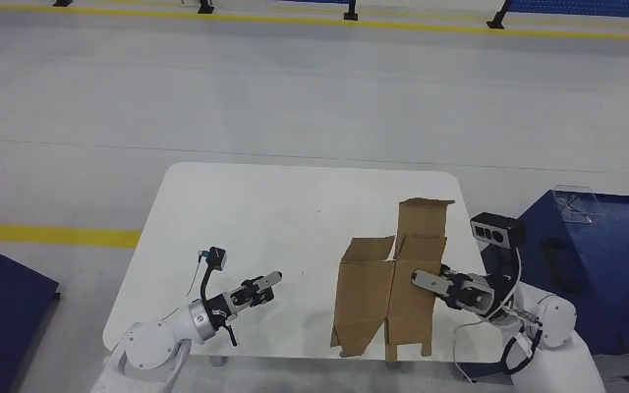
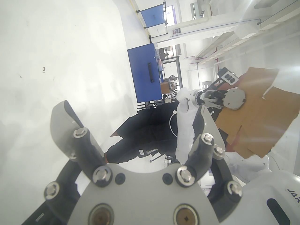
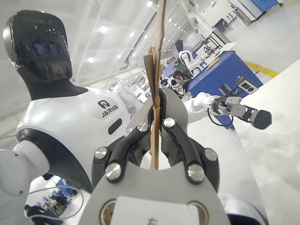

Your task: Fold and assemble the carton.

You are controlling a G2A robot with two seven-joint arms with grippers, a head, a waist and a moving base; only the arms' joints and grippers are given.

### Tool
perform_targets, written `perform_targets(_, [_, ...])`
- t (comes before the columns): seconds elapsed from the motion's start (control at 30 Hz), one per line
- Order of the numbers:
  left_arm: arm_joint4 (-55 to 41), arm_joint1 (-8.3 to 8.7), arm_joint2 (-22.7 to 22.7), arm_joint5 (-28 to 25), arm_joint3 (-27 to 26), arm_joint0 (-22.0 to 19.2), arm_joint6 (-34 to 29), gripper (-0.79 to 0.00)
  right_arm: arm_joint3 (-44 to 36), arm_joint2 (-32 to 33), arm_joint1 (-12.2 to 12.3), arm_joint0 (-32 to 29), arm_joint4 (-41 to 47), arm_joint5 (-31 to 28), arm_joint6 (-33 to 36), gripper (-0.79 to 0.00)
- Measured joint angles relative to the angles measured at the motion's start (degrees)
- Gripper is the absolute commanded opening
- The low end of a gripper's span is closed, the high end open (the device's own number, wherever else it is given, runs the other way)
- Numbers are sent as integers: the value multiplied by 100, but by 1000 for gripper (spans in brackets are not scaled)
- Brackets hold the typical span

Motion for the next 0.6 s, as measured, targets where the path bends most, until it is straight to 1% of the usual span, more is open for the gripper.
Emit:
perform_targets(0.1, [0,0,0,0,0,0,0,0,-262,-68,-23,79,-506,-172,-489,-785])
perform_targets(0.23, [0,0,0,0,0,0,0,0,-400,-254,-52,285,-910,-142,-1050,-785])
perform_targets(0.4, [0,0,0,0,0,0,0,0,-468,-374,-62,399,-1007,-164,-1278,-785])
perform_targets(0.47, [0,0,0,0,0,0,0,0,-413,-550,-62,435,-745,38,-1131,-785])
perform_targets(0.5, [0,0,0,0,0,0,0,0,-332,-661,-60,480,-460,231,-963,-785])
perform_targets(0.57, [0,0,0,0,0,0,0,0,32,-906,-49,680,574,962,-353,-785])
perform_targets(0.6, [0,0,0,0,0,0,0,0,308,-1052,-49,835,1270,1519,65,-785])
